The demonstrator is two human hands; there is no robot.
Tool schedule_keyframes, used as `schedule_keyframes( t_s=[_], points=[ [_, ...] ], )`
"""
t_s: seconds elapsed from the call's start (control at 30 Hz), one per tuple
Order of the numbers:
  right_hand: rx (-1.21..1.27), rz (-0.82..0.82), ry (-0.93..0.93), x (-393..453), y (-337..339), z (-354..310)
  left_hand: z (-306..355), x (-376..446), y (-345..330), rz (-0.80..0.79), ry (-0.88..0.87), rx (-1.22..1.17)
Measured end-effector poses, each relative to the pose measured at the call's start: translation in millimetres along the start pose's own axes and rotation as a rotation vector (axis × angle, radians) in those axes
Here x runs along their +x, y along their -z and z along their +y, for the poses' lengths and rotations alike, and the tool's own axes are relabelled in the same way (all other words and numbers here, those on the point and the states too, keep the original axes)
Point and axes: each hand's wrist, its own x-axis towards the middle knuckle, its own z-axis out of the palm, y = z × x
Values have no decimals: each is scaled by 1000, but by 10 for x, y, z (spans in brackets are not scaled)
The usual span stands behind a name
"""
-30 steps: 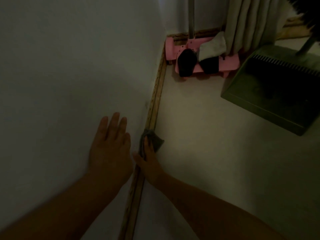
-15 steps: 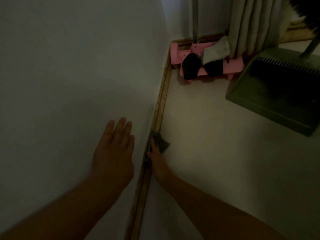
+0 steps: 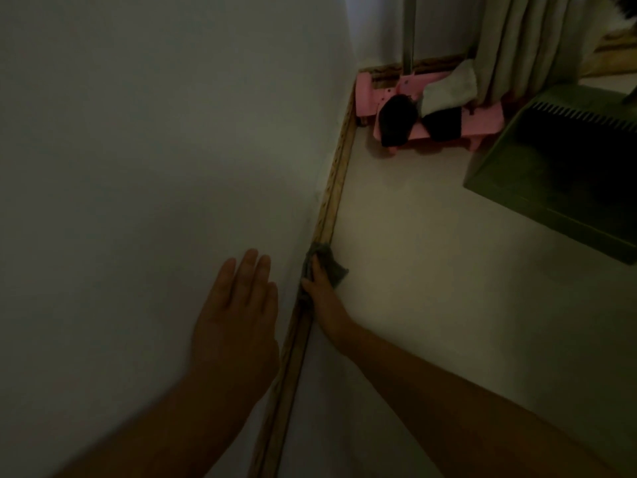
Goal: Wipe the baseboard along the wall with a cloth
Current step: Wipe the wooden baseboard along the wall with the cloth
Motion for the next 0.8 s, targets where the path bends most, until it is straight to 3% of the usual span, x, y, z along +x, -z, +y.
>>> schedule_keyframes(
  t_s=[0.33, 0.43, 0.53, 0.8],
  points=[
    [-46, -4, 28, -207, -92, 137, 107, -168, -44, 119, 15, -111],
    [-89, -27, 16, -271, -60, 209, 114, -176, -69, 225, 39, -198],
    [-155, -53, 8, -241, 3, 219, 130, -201, -83, 196, 41, -391],
    [-118, -42, -27, -165, -62, 146, 196, -344, -132, 190, 72, -485]
  ],
)
